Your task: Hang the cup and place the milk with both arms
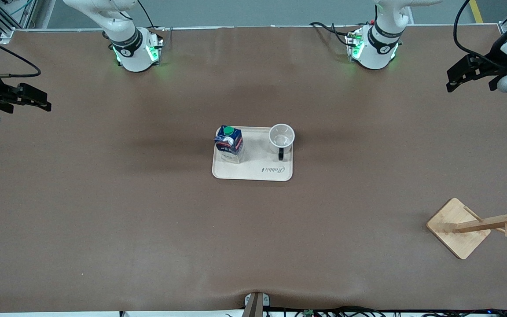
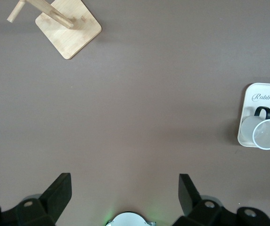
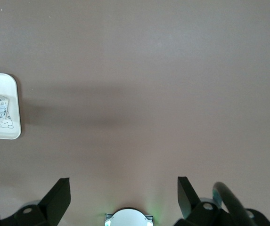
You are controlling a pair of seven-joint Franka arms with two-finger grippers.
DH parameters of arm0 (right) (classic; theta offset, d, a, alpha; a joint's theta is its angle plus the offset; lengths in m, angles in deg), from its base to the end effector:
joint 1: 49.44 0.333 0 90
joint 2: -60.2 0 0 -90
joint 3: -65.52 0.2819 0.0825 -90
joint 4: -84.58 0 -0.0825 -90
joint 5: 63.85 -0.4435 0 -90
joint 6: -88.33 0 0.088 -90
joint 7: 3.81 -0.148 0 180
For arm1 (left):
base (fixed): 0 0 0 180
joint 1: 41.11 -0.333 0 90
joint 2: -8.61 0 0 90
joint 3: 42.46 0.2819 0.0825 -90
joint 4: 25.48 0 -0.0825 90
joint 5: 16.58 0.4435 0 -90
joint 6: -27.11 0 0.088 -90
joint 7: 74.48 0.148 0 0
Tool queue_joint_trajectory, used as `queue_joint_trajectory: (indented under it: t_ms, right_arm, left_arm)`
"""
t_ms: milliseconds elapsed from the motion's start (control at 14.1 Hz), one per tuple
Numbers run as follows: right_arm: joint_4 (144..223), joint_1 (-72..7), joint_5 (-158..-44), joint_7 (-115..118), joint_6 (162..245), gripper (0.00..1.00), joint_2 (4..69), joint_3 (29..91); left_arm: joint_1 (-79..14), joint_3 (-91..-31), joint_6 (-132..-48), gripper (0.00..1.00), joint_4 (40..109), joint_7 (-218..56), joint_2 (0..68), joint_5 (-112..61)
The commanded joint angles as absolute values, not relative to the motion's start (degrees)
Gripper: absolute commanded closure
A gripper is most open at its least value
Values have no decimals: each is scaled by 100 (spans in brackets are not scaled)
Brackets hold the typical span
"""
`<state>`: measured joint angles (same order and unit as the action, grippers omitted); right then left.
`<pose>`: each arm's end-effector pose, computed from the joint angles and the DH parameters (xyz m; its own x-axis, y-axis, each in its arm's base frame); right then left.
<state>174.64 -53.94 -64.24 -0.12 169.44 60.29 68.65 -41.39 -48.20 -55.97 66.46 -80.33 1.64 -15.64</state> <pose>0.5895 -0.0130 0.5380 0.9873 0.0418 -0.1533 0.0397 -0.9991 -0.0166 0.5629 -0.0540 0.5928 0.9995 0.0099 -0.0305 0.0090 -0.9995 -0.0317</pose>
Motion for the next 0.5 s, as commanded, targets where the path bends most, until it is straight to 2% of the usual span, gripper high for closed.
queue_joint_trajectory:
  t_ms: [0,427]
  right_arm:
    - [17851,-5323,-6376,-21,17250,0,6247,6869]
    - [17994,-5252,-6376,-38,17315,0,6371,6851]
  left_arm:
    - [-4163,-4835,-5472,0,6531,-8020,193,-1579]
    - [-4154,-4861,-5445,0,6522,-8116,246,-1561]
